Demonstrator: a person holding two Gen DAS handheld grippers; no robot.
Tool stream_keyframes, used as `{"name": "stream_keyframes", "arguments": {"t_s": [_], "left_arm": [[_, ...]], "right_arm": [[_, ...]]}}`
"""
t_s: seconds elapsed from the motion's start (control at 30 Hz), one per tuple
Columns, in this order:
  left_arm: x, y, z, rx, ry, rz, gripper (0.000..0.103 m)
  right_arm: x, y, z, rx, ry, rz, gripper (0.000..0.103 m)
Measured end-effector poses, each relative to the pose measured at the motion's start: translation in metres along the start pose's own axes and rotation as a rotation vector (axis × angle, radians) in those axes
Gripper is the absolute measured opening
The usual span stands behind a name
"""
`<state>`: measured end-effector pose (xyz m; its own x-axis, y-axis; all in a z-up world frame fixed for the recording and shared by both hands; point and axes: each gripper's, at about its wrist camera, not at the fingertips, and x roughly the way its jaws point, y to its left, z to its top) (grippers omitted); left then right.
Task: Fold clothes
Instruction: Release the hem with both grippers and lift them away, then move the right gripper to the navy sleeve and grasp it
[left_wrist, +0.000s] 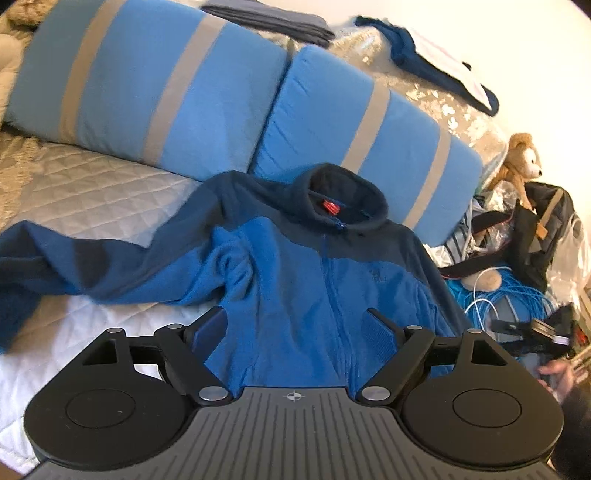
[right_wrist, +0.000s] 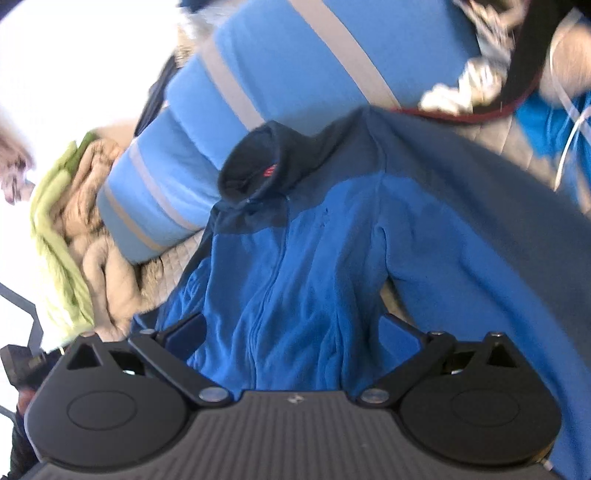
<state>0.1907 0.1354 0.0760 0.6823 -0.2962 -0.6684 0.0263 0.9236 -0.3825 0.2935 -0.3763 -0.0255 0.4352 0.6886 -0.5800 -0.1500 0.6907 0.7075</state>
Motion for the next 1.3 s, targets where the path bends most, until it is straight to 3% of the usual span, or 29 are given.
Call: {"name": "stream_keyframes", "arguments": {"t_s": [0.23, 0.47, 0.63, 0.87, 1.0, 1.13, 1.3], "left_arm": [[0.022, -0.018, 0.01, 0.022, 0.002, -0.06, 0.081], [0.027, -0.023, 0.02, 0.018, -0.021, -0.078, 0.084], [0.037, -0.019, 0.018, 0.012, 0.007, -0.065, 0.084], [0.045, -0.006, 0.013, 0.021, 0.034, -0.011, 0.084], [0.047, 0.008, 0.011, -0.021, 0.05, -0.001, 0.084], [0.047, 0.015, 0.008, -0.043, 0.061, -0.011, 0.084], [0.05, 0.016, 0.003, -0.046, 0.074, -0.019, 0.084]], "right_arm": [[0.073, -0.063, -0.002, 0.274, -0.011, 0.119, 0.102], [0.099, -0.097, 0.007, 0.398, -0.147, 0.185, 0.103], [0.091, -0.103, 0.025, 0.38, -0.254, 0.149, 0.102], [0.067, -0.097, 0.064, 0.198, -0.382, -0.047, 0.101], [0.061, -0.104, 0.062, 0.27, -0.323, 0.04, 0.101], [0.061, -0.096, 0.039, 0.297, -0.23, 0.101, 0.101], [0.066, -0.085, 0.012, 0.282, -0.126, 0.103, 0.101]]}}
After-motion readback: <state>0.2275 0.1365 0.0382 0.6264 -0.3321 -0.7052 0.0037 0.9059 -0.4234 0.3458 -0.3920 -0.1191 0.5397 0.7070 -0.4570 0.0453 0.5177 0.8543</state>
